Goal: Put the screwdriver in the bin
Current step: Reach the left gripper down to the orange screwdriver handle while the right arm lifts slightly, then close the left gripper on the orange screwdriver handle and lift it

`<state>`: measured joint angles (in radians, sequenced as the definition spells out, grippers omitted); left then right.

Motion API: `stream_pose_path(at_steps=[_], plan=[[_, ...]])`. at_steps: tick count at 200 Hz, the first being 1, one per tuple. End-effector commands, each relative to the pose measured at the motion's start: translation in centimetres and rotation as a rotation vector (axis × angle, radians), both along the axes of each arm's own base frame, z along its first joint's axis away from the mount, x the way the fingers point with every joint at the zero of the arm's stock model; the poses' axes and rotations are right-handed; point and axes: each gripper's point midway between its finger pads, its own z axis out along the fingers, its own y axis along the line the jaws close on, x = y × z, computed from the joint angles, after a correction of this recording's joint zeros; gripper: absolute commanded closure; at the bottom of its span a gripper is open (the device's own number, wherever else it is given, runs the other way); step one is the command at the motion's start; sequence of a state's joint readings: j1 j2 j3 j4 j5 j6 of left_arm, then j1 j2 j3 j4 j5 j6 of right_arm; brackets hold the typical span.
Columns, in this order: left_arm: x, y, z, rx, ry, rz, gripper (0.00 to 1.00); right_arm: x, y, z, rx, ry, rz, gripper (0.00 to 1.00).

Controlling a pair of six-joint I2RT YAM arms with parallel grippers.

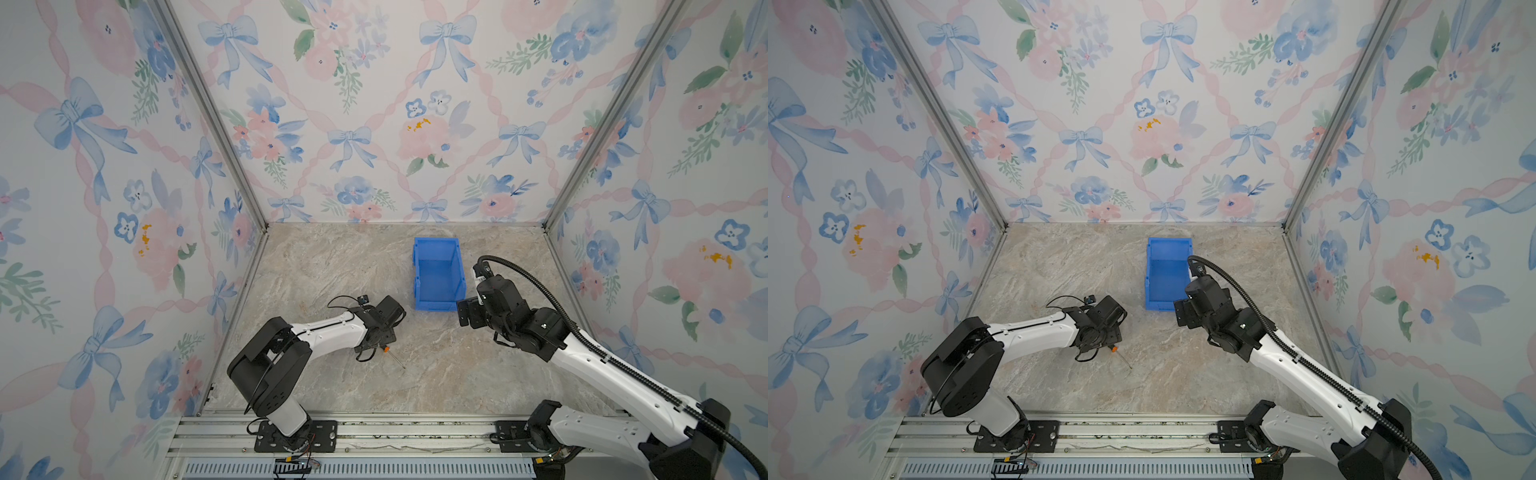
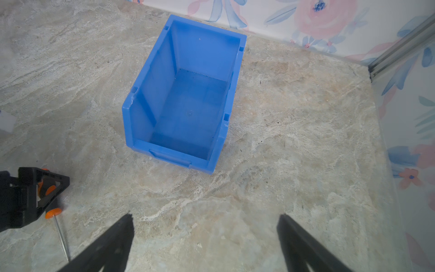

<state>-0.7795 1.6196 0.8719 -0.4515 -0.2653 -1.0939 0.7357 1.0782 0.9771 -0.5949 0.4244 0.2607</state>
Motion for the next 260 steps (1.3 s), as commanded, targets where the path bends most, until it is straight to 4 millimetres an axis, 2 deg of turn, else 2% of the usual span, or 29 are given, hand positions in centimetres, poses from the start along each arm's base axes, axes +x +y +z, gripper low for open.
stream_pose_path(at_steps=[1,23,44,55,112,149,177,213,231,260], plan=[[-0.8,-0.2,-0.5,0.027,0.013,0.021,0.25,-0.2,-1.0,-0.4,-0.077,0.000,0.005,0.03],[-1.1,0.0,-1.0,0.059,0.022,0.022,0.32,0.1,-1.4,-0.1,-0.079,0.000,0.004,0.03],[-0.9,0.0,-1.0,0.079,0.022,0.016,0.47,0.0,-1.8,-0.1,-0.079,-0.003,-0.001,0.03],[-0.8,0.1,-0.9,0.098,0.018,0.013,0.51,-0.1,-2.2,-0.2,-0.077,-0.002,-0.009,0.03],[0.3,0.3,-1.2,0.190,0.016,-0.027,0.68,-0.9,-5.5,0.9,-0.102,-0.057,-0.103,0.03],[1.0,-0.6,-1.1,0.182,0.012,-0.038,0.86,-1.4,-6.9,1.2,-0.092,-0.078,-0.135,0.03],[1.8,-1.4,-0.1,0.163,-0.012,-0.055,1.00,-1.5,-7.1,0.6,-0.092,-0.062,-0.140,0.03],[2.7,-2.4,1.6,0.133,-0.051,-0.077,1.00,-1.6,-6.9,0.1,-0.069,-0.046,-0.126,0.03],[3.4,-3.4,3.3,0.105,-0.088,-0.107,1.00,-1.7,-7.1,0.1,-0.047,-0.037,-0.128,0.03],[5.4,-6.4,7.5,0.080,-0.194,-0.210,1.00,-2.0,-8.2,-0.4,-0.011,-0.013,-0.154,0.03]])
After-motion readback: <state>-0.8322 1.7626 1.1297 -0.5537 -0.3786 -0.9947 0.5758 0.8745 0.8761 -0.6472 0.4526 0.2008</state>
